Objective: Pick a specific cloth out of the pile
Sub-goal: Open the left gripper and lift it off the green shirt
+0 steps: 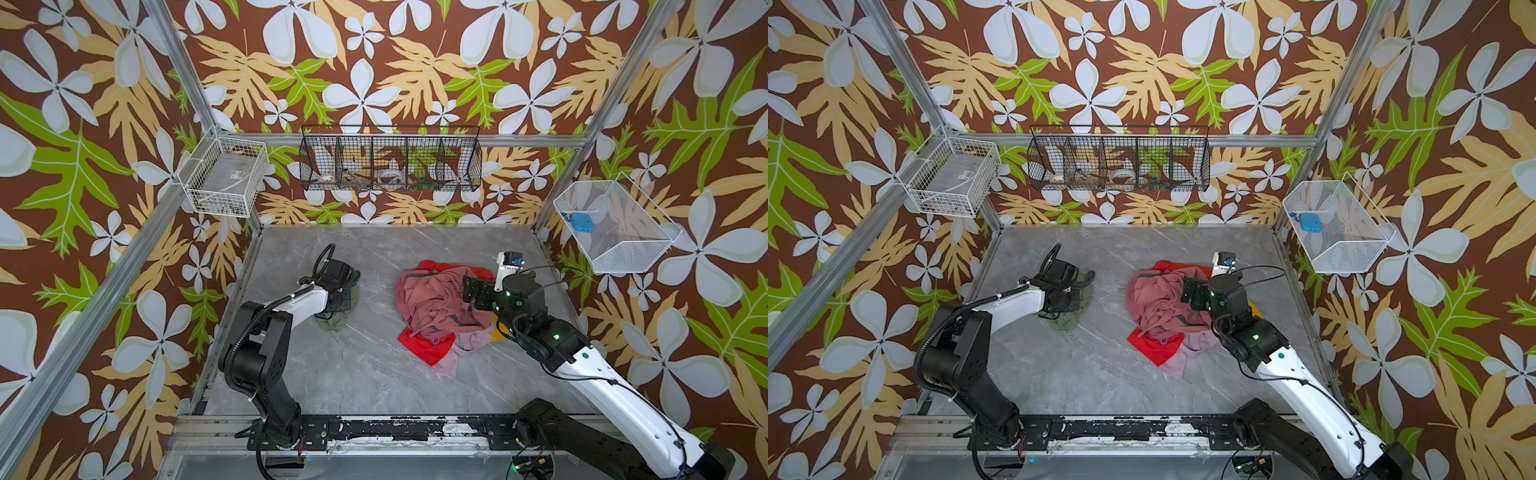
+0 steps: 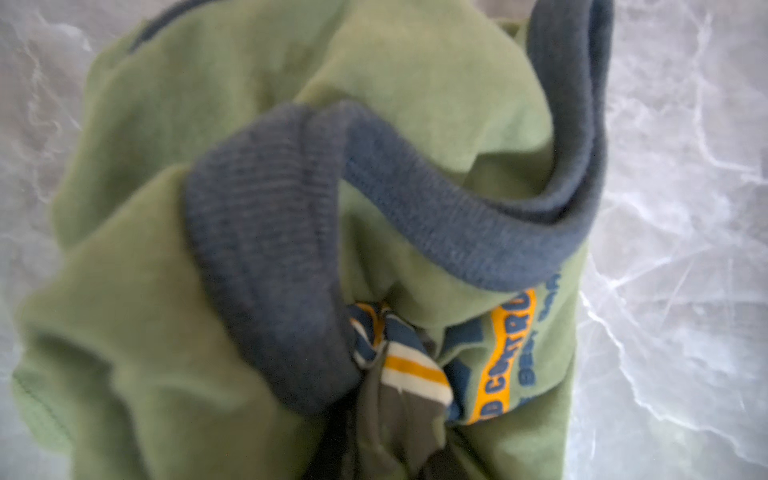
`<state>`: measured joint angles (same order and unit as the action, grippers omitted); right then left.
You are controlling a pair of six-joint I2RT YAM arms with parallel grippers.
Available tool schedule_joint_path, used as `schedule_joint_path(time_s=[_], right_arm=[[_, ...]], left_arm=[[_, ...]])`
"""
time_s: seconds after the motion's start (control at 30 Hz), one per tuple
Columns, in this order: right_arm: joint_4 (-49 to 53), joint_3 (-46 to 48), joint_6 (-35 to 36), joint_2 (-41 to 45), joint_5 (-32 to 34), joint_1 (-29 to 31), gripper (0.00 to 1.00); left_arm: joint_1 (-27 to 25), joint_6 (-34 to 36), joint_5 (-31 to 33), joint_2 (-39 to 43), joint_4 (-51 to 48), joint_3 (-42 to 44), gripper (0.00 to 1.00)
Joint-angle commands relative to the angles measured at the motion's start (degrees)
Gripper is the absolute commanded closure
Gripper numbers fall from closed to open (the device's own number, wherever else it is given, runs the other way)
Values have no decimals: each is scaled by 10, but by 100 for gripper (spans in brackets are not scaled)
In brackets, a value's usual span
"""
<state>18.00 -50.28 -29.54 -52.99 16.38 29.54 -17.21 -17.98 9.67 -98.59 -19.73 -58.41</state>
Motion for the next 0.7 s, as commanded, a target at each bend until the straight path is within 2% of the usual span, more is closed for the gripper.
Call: schedule_joint_path(time_s=[0.0,0.3,0.67], right_arm=[[-5,-5,5,2,6,0,3],[1,-4,5,10,12,0,2],[2,18,34,25,29,0,2]], left_arm=[[14,5,5,-13,1,-11,86],[67,8,19,-59,-1,-68,87],[79,30,27,-121,-10,-135,87]])
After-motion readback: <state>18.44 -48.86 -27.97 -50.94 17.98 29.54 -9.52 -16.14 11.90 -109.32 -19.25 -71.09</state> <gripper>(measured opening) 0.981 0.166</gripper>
